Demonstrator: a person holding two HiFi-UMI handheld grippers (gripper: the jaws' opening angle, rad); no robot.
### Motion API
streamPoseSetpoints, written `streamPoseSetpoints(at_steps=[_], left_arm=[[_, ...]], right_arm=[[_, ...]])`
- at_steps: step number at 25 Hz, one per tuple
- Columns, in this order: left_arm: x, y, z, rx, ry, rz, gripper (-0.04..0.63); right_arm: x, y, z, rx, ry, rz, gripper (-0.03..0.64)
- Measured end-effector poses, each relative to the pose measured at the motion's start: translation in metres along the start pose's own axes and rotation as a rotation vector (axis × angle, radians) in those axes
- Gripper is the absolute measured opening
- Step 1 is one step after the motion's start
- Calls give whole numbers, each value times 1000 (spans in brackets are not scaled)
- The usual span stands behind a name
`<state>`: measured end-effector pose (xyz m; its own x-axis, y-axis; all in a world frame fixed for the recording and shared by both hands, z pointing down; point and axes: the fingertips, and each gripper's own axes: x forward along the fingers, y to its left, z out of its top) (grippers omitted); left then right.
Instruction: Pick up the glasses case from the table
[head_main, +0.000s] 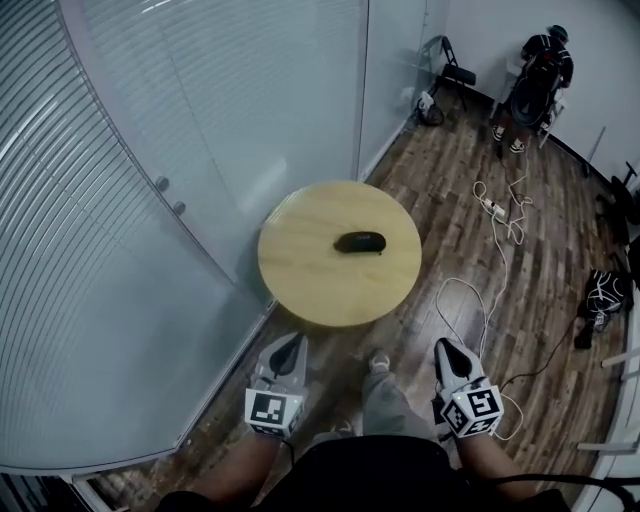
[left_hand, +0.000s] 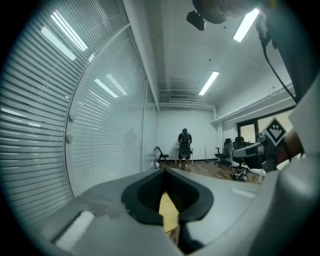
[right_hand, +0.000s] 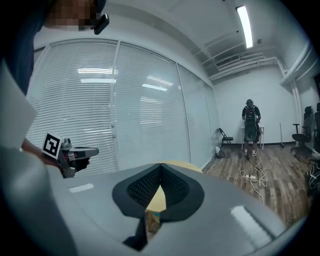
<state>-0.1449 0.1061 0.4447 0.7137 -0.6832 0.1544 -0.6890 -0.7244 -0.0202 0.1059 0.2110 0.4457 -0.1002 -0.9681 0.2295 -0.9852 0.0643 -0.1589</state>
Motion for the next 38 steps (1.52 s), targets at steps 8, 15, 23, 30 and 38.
streamPoseSetpoints(at_steps=[8,15,23,30,38], left_arm=[[54,41,27,-8,17,90,3],[148,51,37,-17,72,155,3],[220,73,61,-50,77,218,5],[234,112,44,-82,123,221,3],[262,159,41,-101,77,132,4]], right_arm=[[91,-34,16,15,29,96,8],[179,-90,48,-23,60,209,8],[262,-121,54,-15,114,311,8],[297,-102,61,-35,127,322,8],[345,-94,80,-66,139,203,8]])
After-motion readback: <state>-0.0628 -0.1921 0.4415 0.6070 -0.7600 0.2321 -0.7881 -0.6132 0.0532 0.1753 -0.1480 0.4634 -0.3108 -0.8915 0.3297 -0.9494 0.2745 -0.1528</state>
